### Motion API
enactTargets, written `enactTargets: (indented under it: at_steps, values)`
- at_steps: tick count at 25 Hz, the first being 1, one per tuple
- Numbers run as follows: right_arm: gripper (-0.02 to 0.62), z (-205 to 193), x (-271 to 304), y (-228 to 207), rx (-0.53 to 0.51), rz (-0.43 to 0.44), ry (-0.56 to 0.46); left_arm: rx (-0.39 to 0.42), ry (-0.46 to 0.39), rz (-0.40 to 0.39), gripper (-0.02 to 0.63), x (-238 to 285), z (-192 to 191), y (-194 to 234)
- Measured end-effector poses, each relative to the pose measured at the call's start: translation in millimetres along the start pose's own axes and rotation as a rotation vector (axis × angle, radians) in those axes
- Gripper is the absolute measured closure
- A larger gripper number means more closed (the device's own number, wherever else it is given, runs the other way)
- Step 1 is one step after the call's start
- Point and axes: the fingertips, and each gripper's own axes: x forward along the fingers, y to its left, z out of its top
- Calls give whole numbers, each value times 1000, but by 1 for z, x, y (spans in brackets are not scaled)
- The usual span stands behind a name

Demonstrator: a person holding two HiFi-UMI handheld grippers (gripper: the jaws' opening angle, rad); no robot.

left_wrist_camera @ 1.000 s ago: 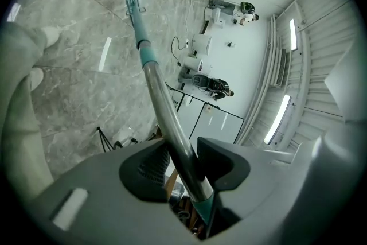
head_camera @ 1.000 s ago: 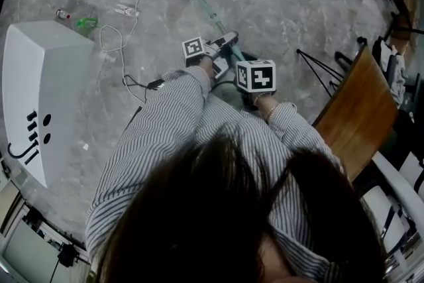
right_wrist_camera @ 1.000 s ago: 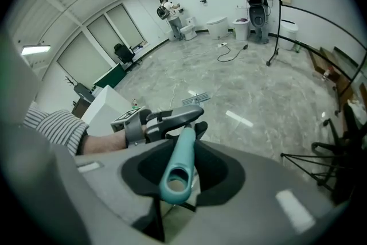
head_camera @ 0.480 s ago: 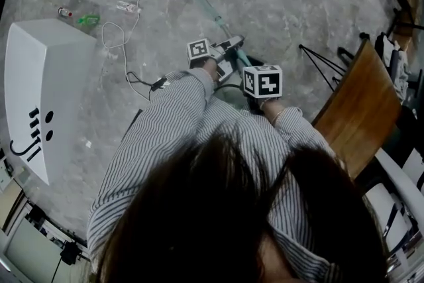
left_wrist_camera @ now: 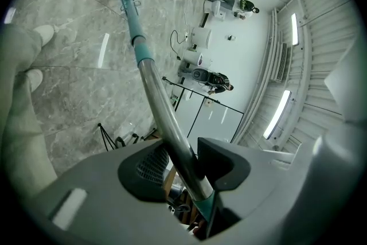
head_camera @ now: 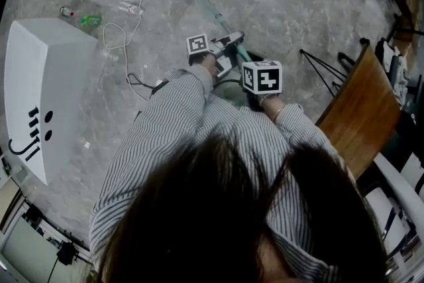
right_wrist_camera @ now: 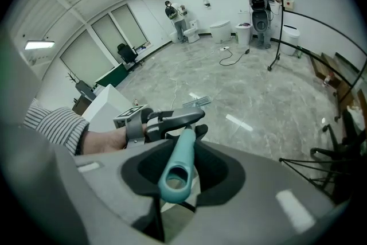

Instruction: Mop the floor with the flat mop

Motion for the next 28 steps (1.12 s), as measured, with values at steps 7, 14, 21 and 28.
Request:
enactTargets:
  at_steps: [7, 14, 21, 28]
  values:
    - [482, 41, 28, 13, 1, 8, 16, -5, 32, 11, 448, 1, 48, -19]
    - [482, 134, 84, 42, 23, 14, -4, 51, 136, 104, 448, 3, 155, -47]
    - [480, 251, 164, 110, 70, 5, 2, 37, 138, 161, 449, -20, 295, -109]
    - [477, 360, 241, 178, 122, -12, -10, 46, 68, 121, 442, -48, 428, -174]
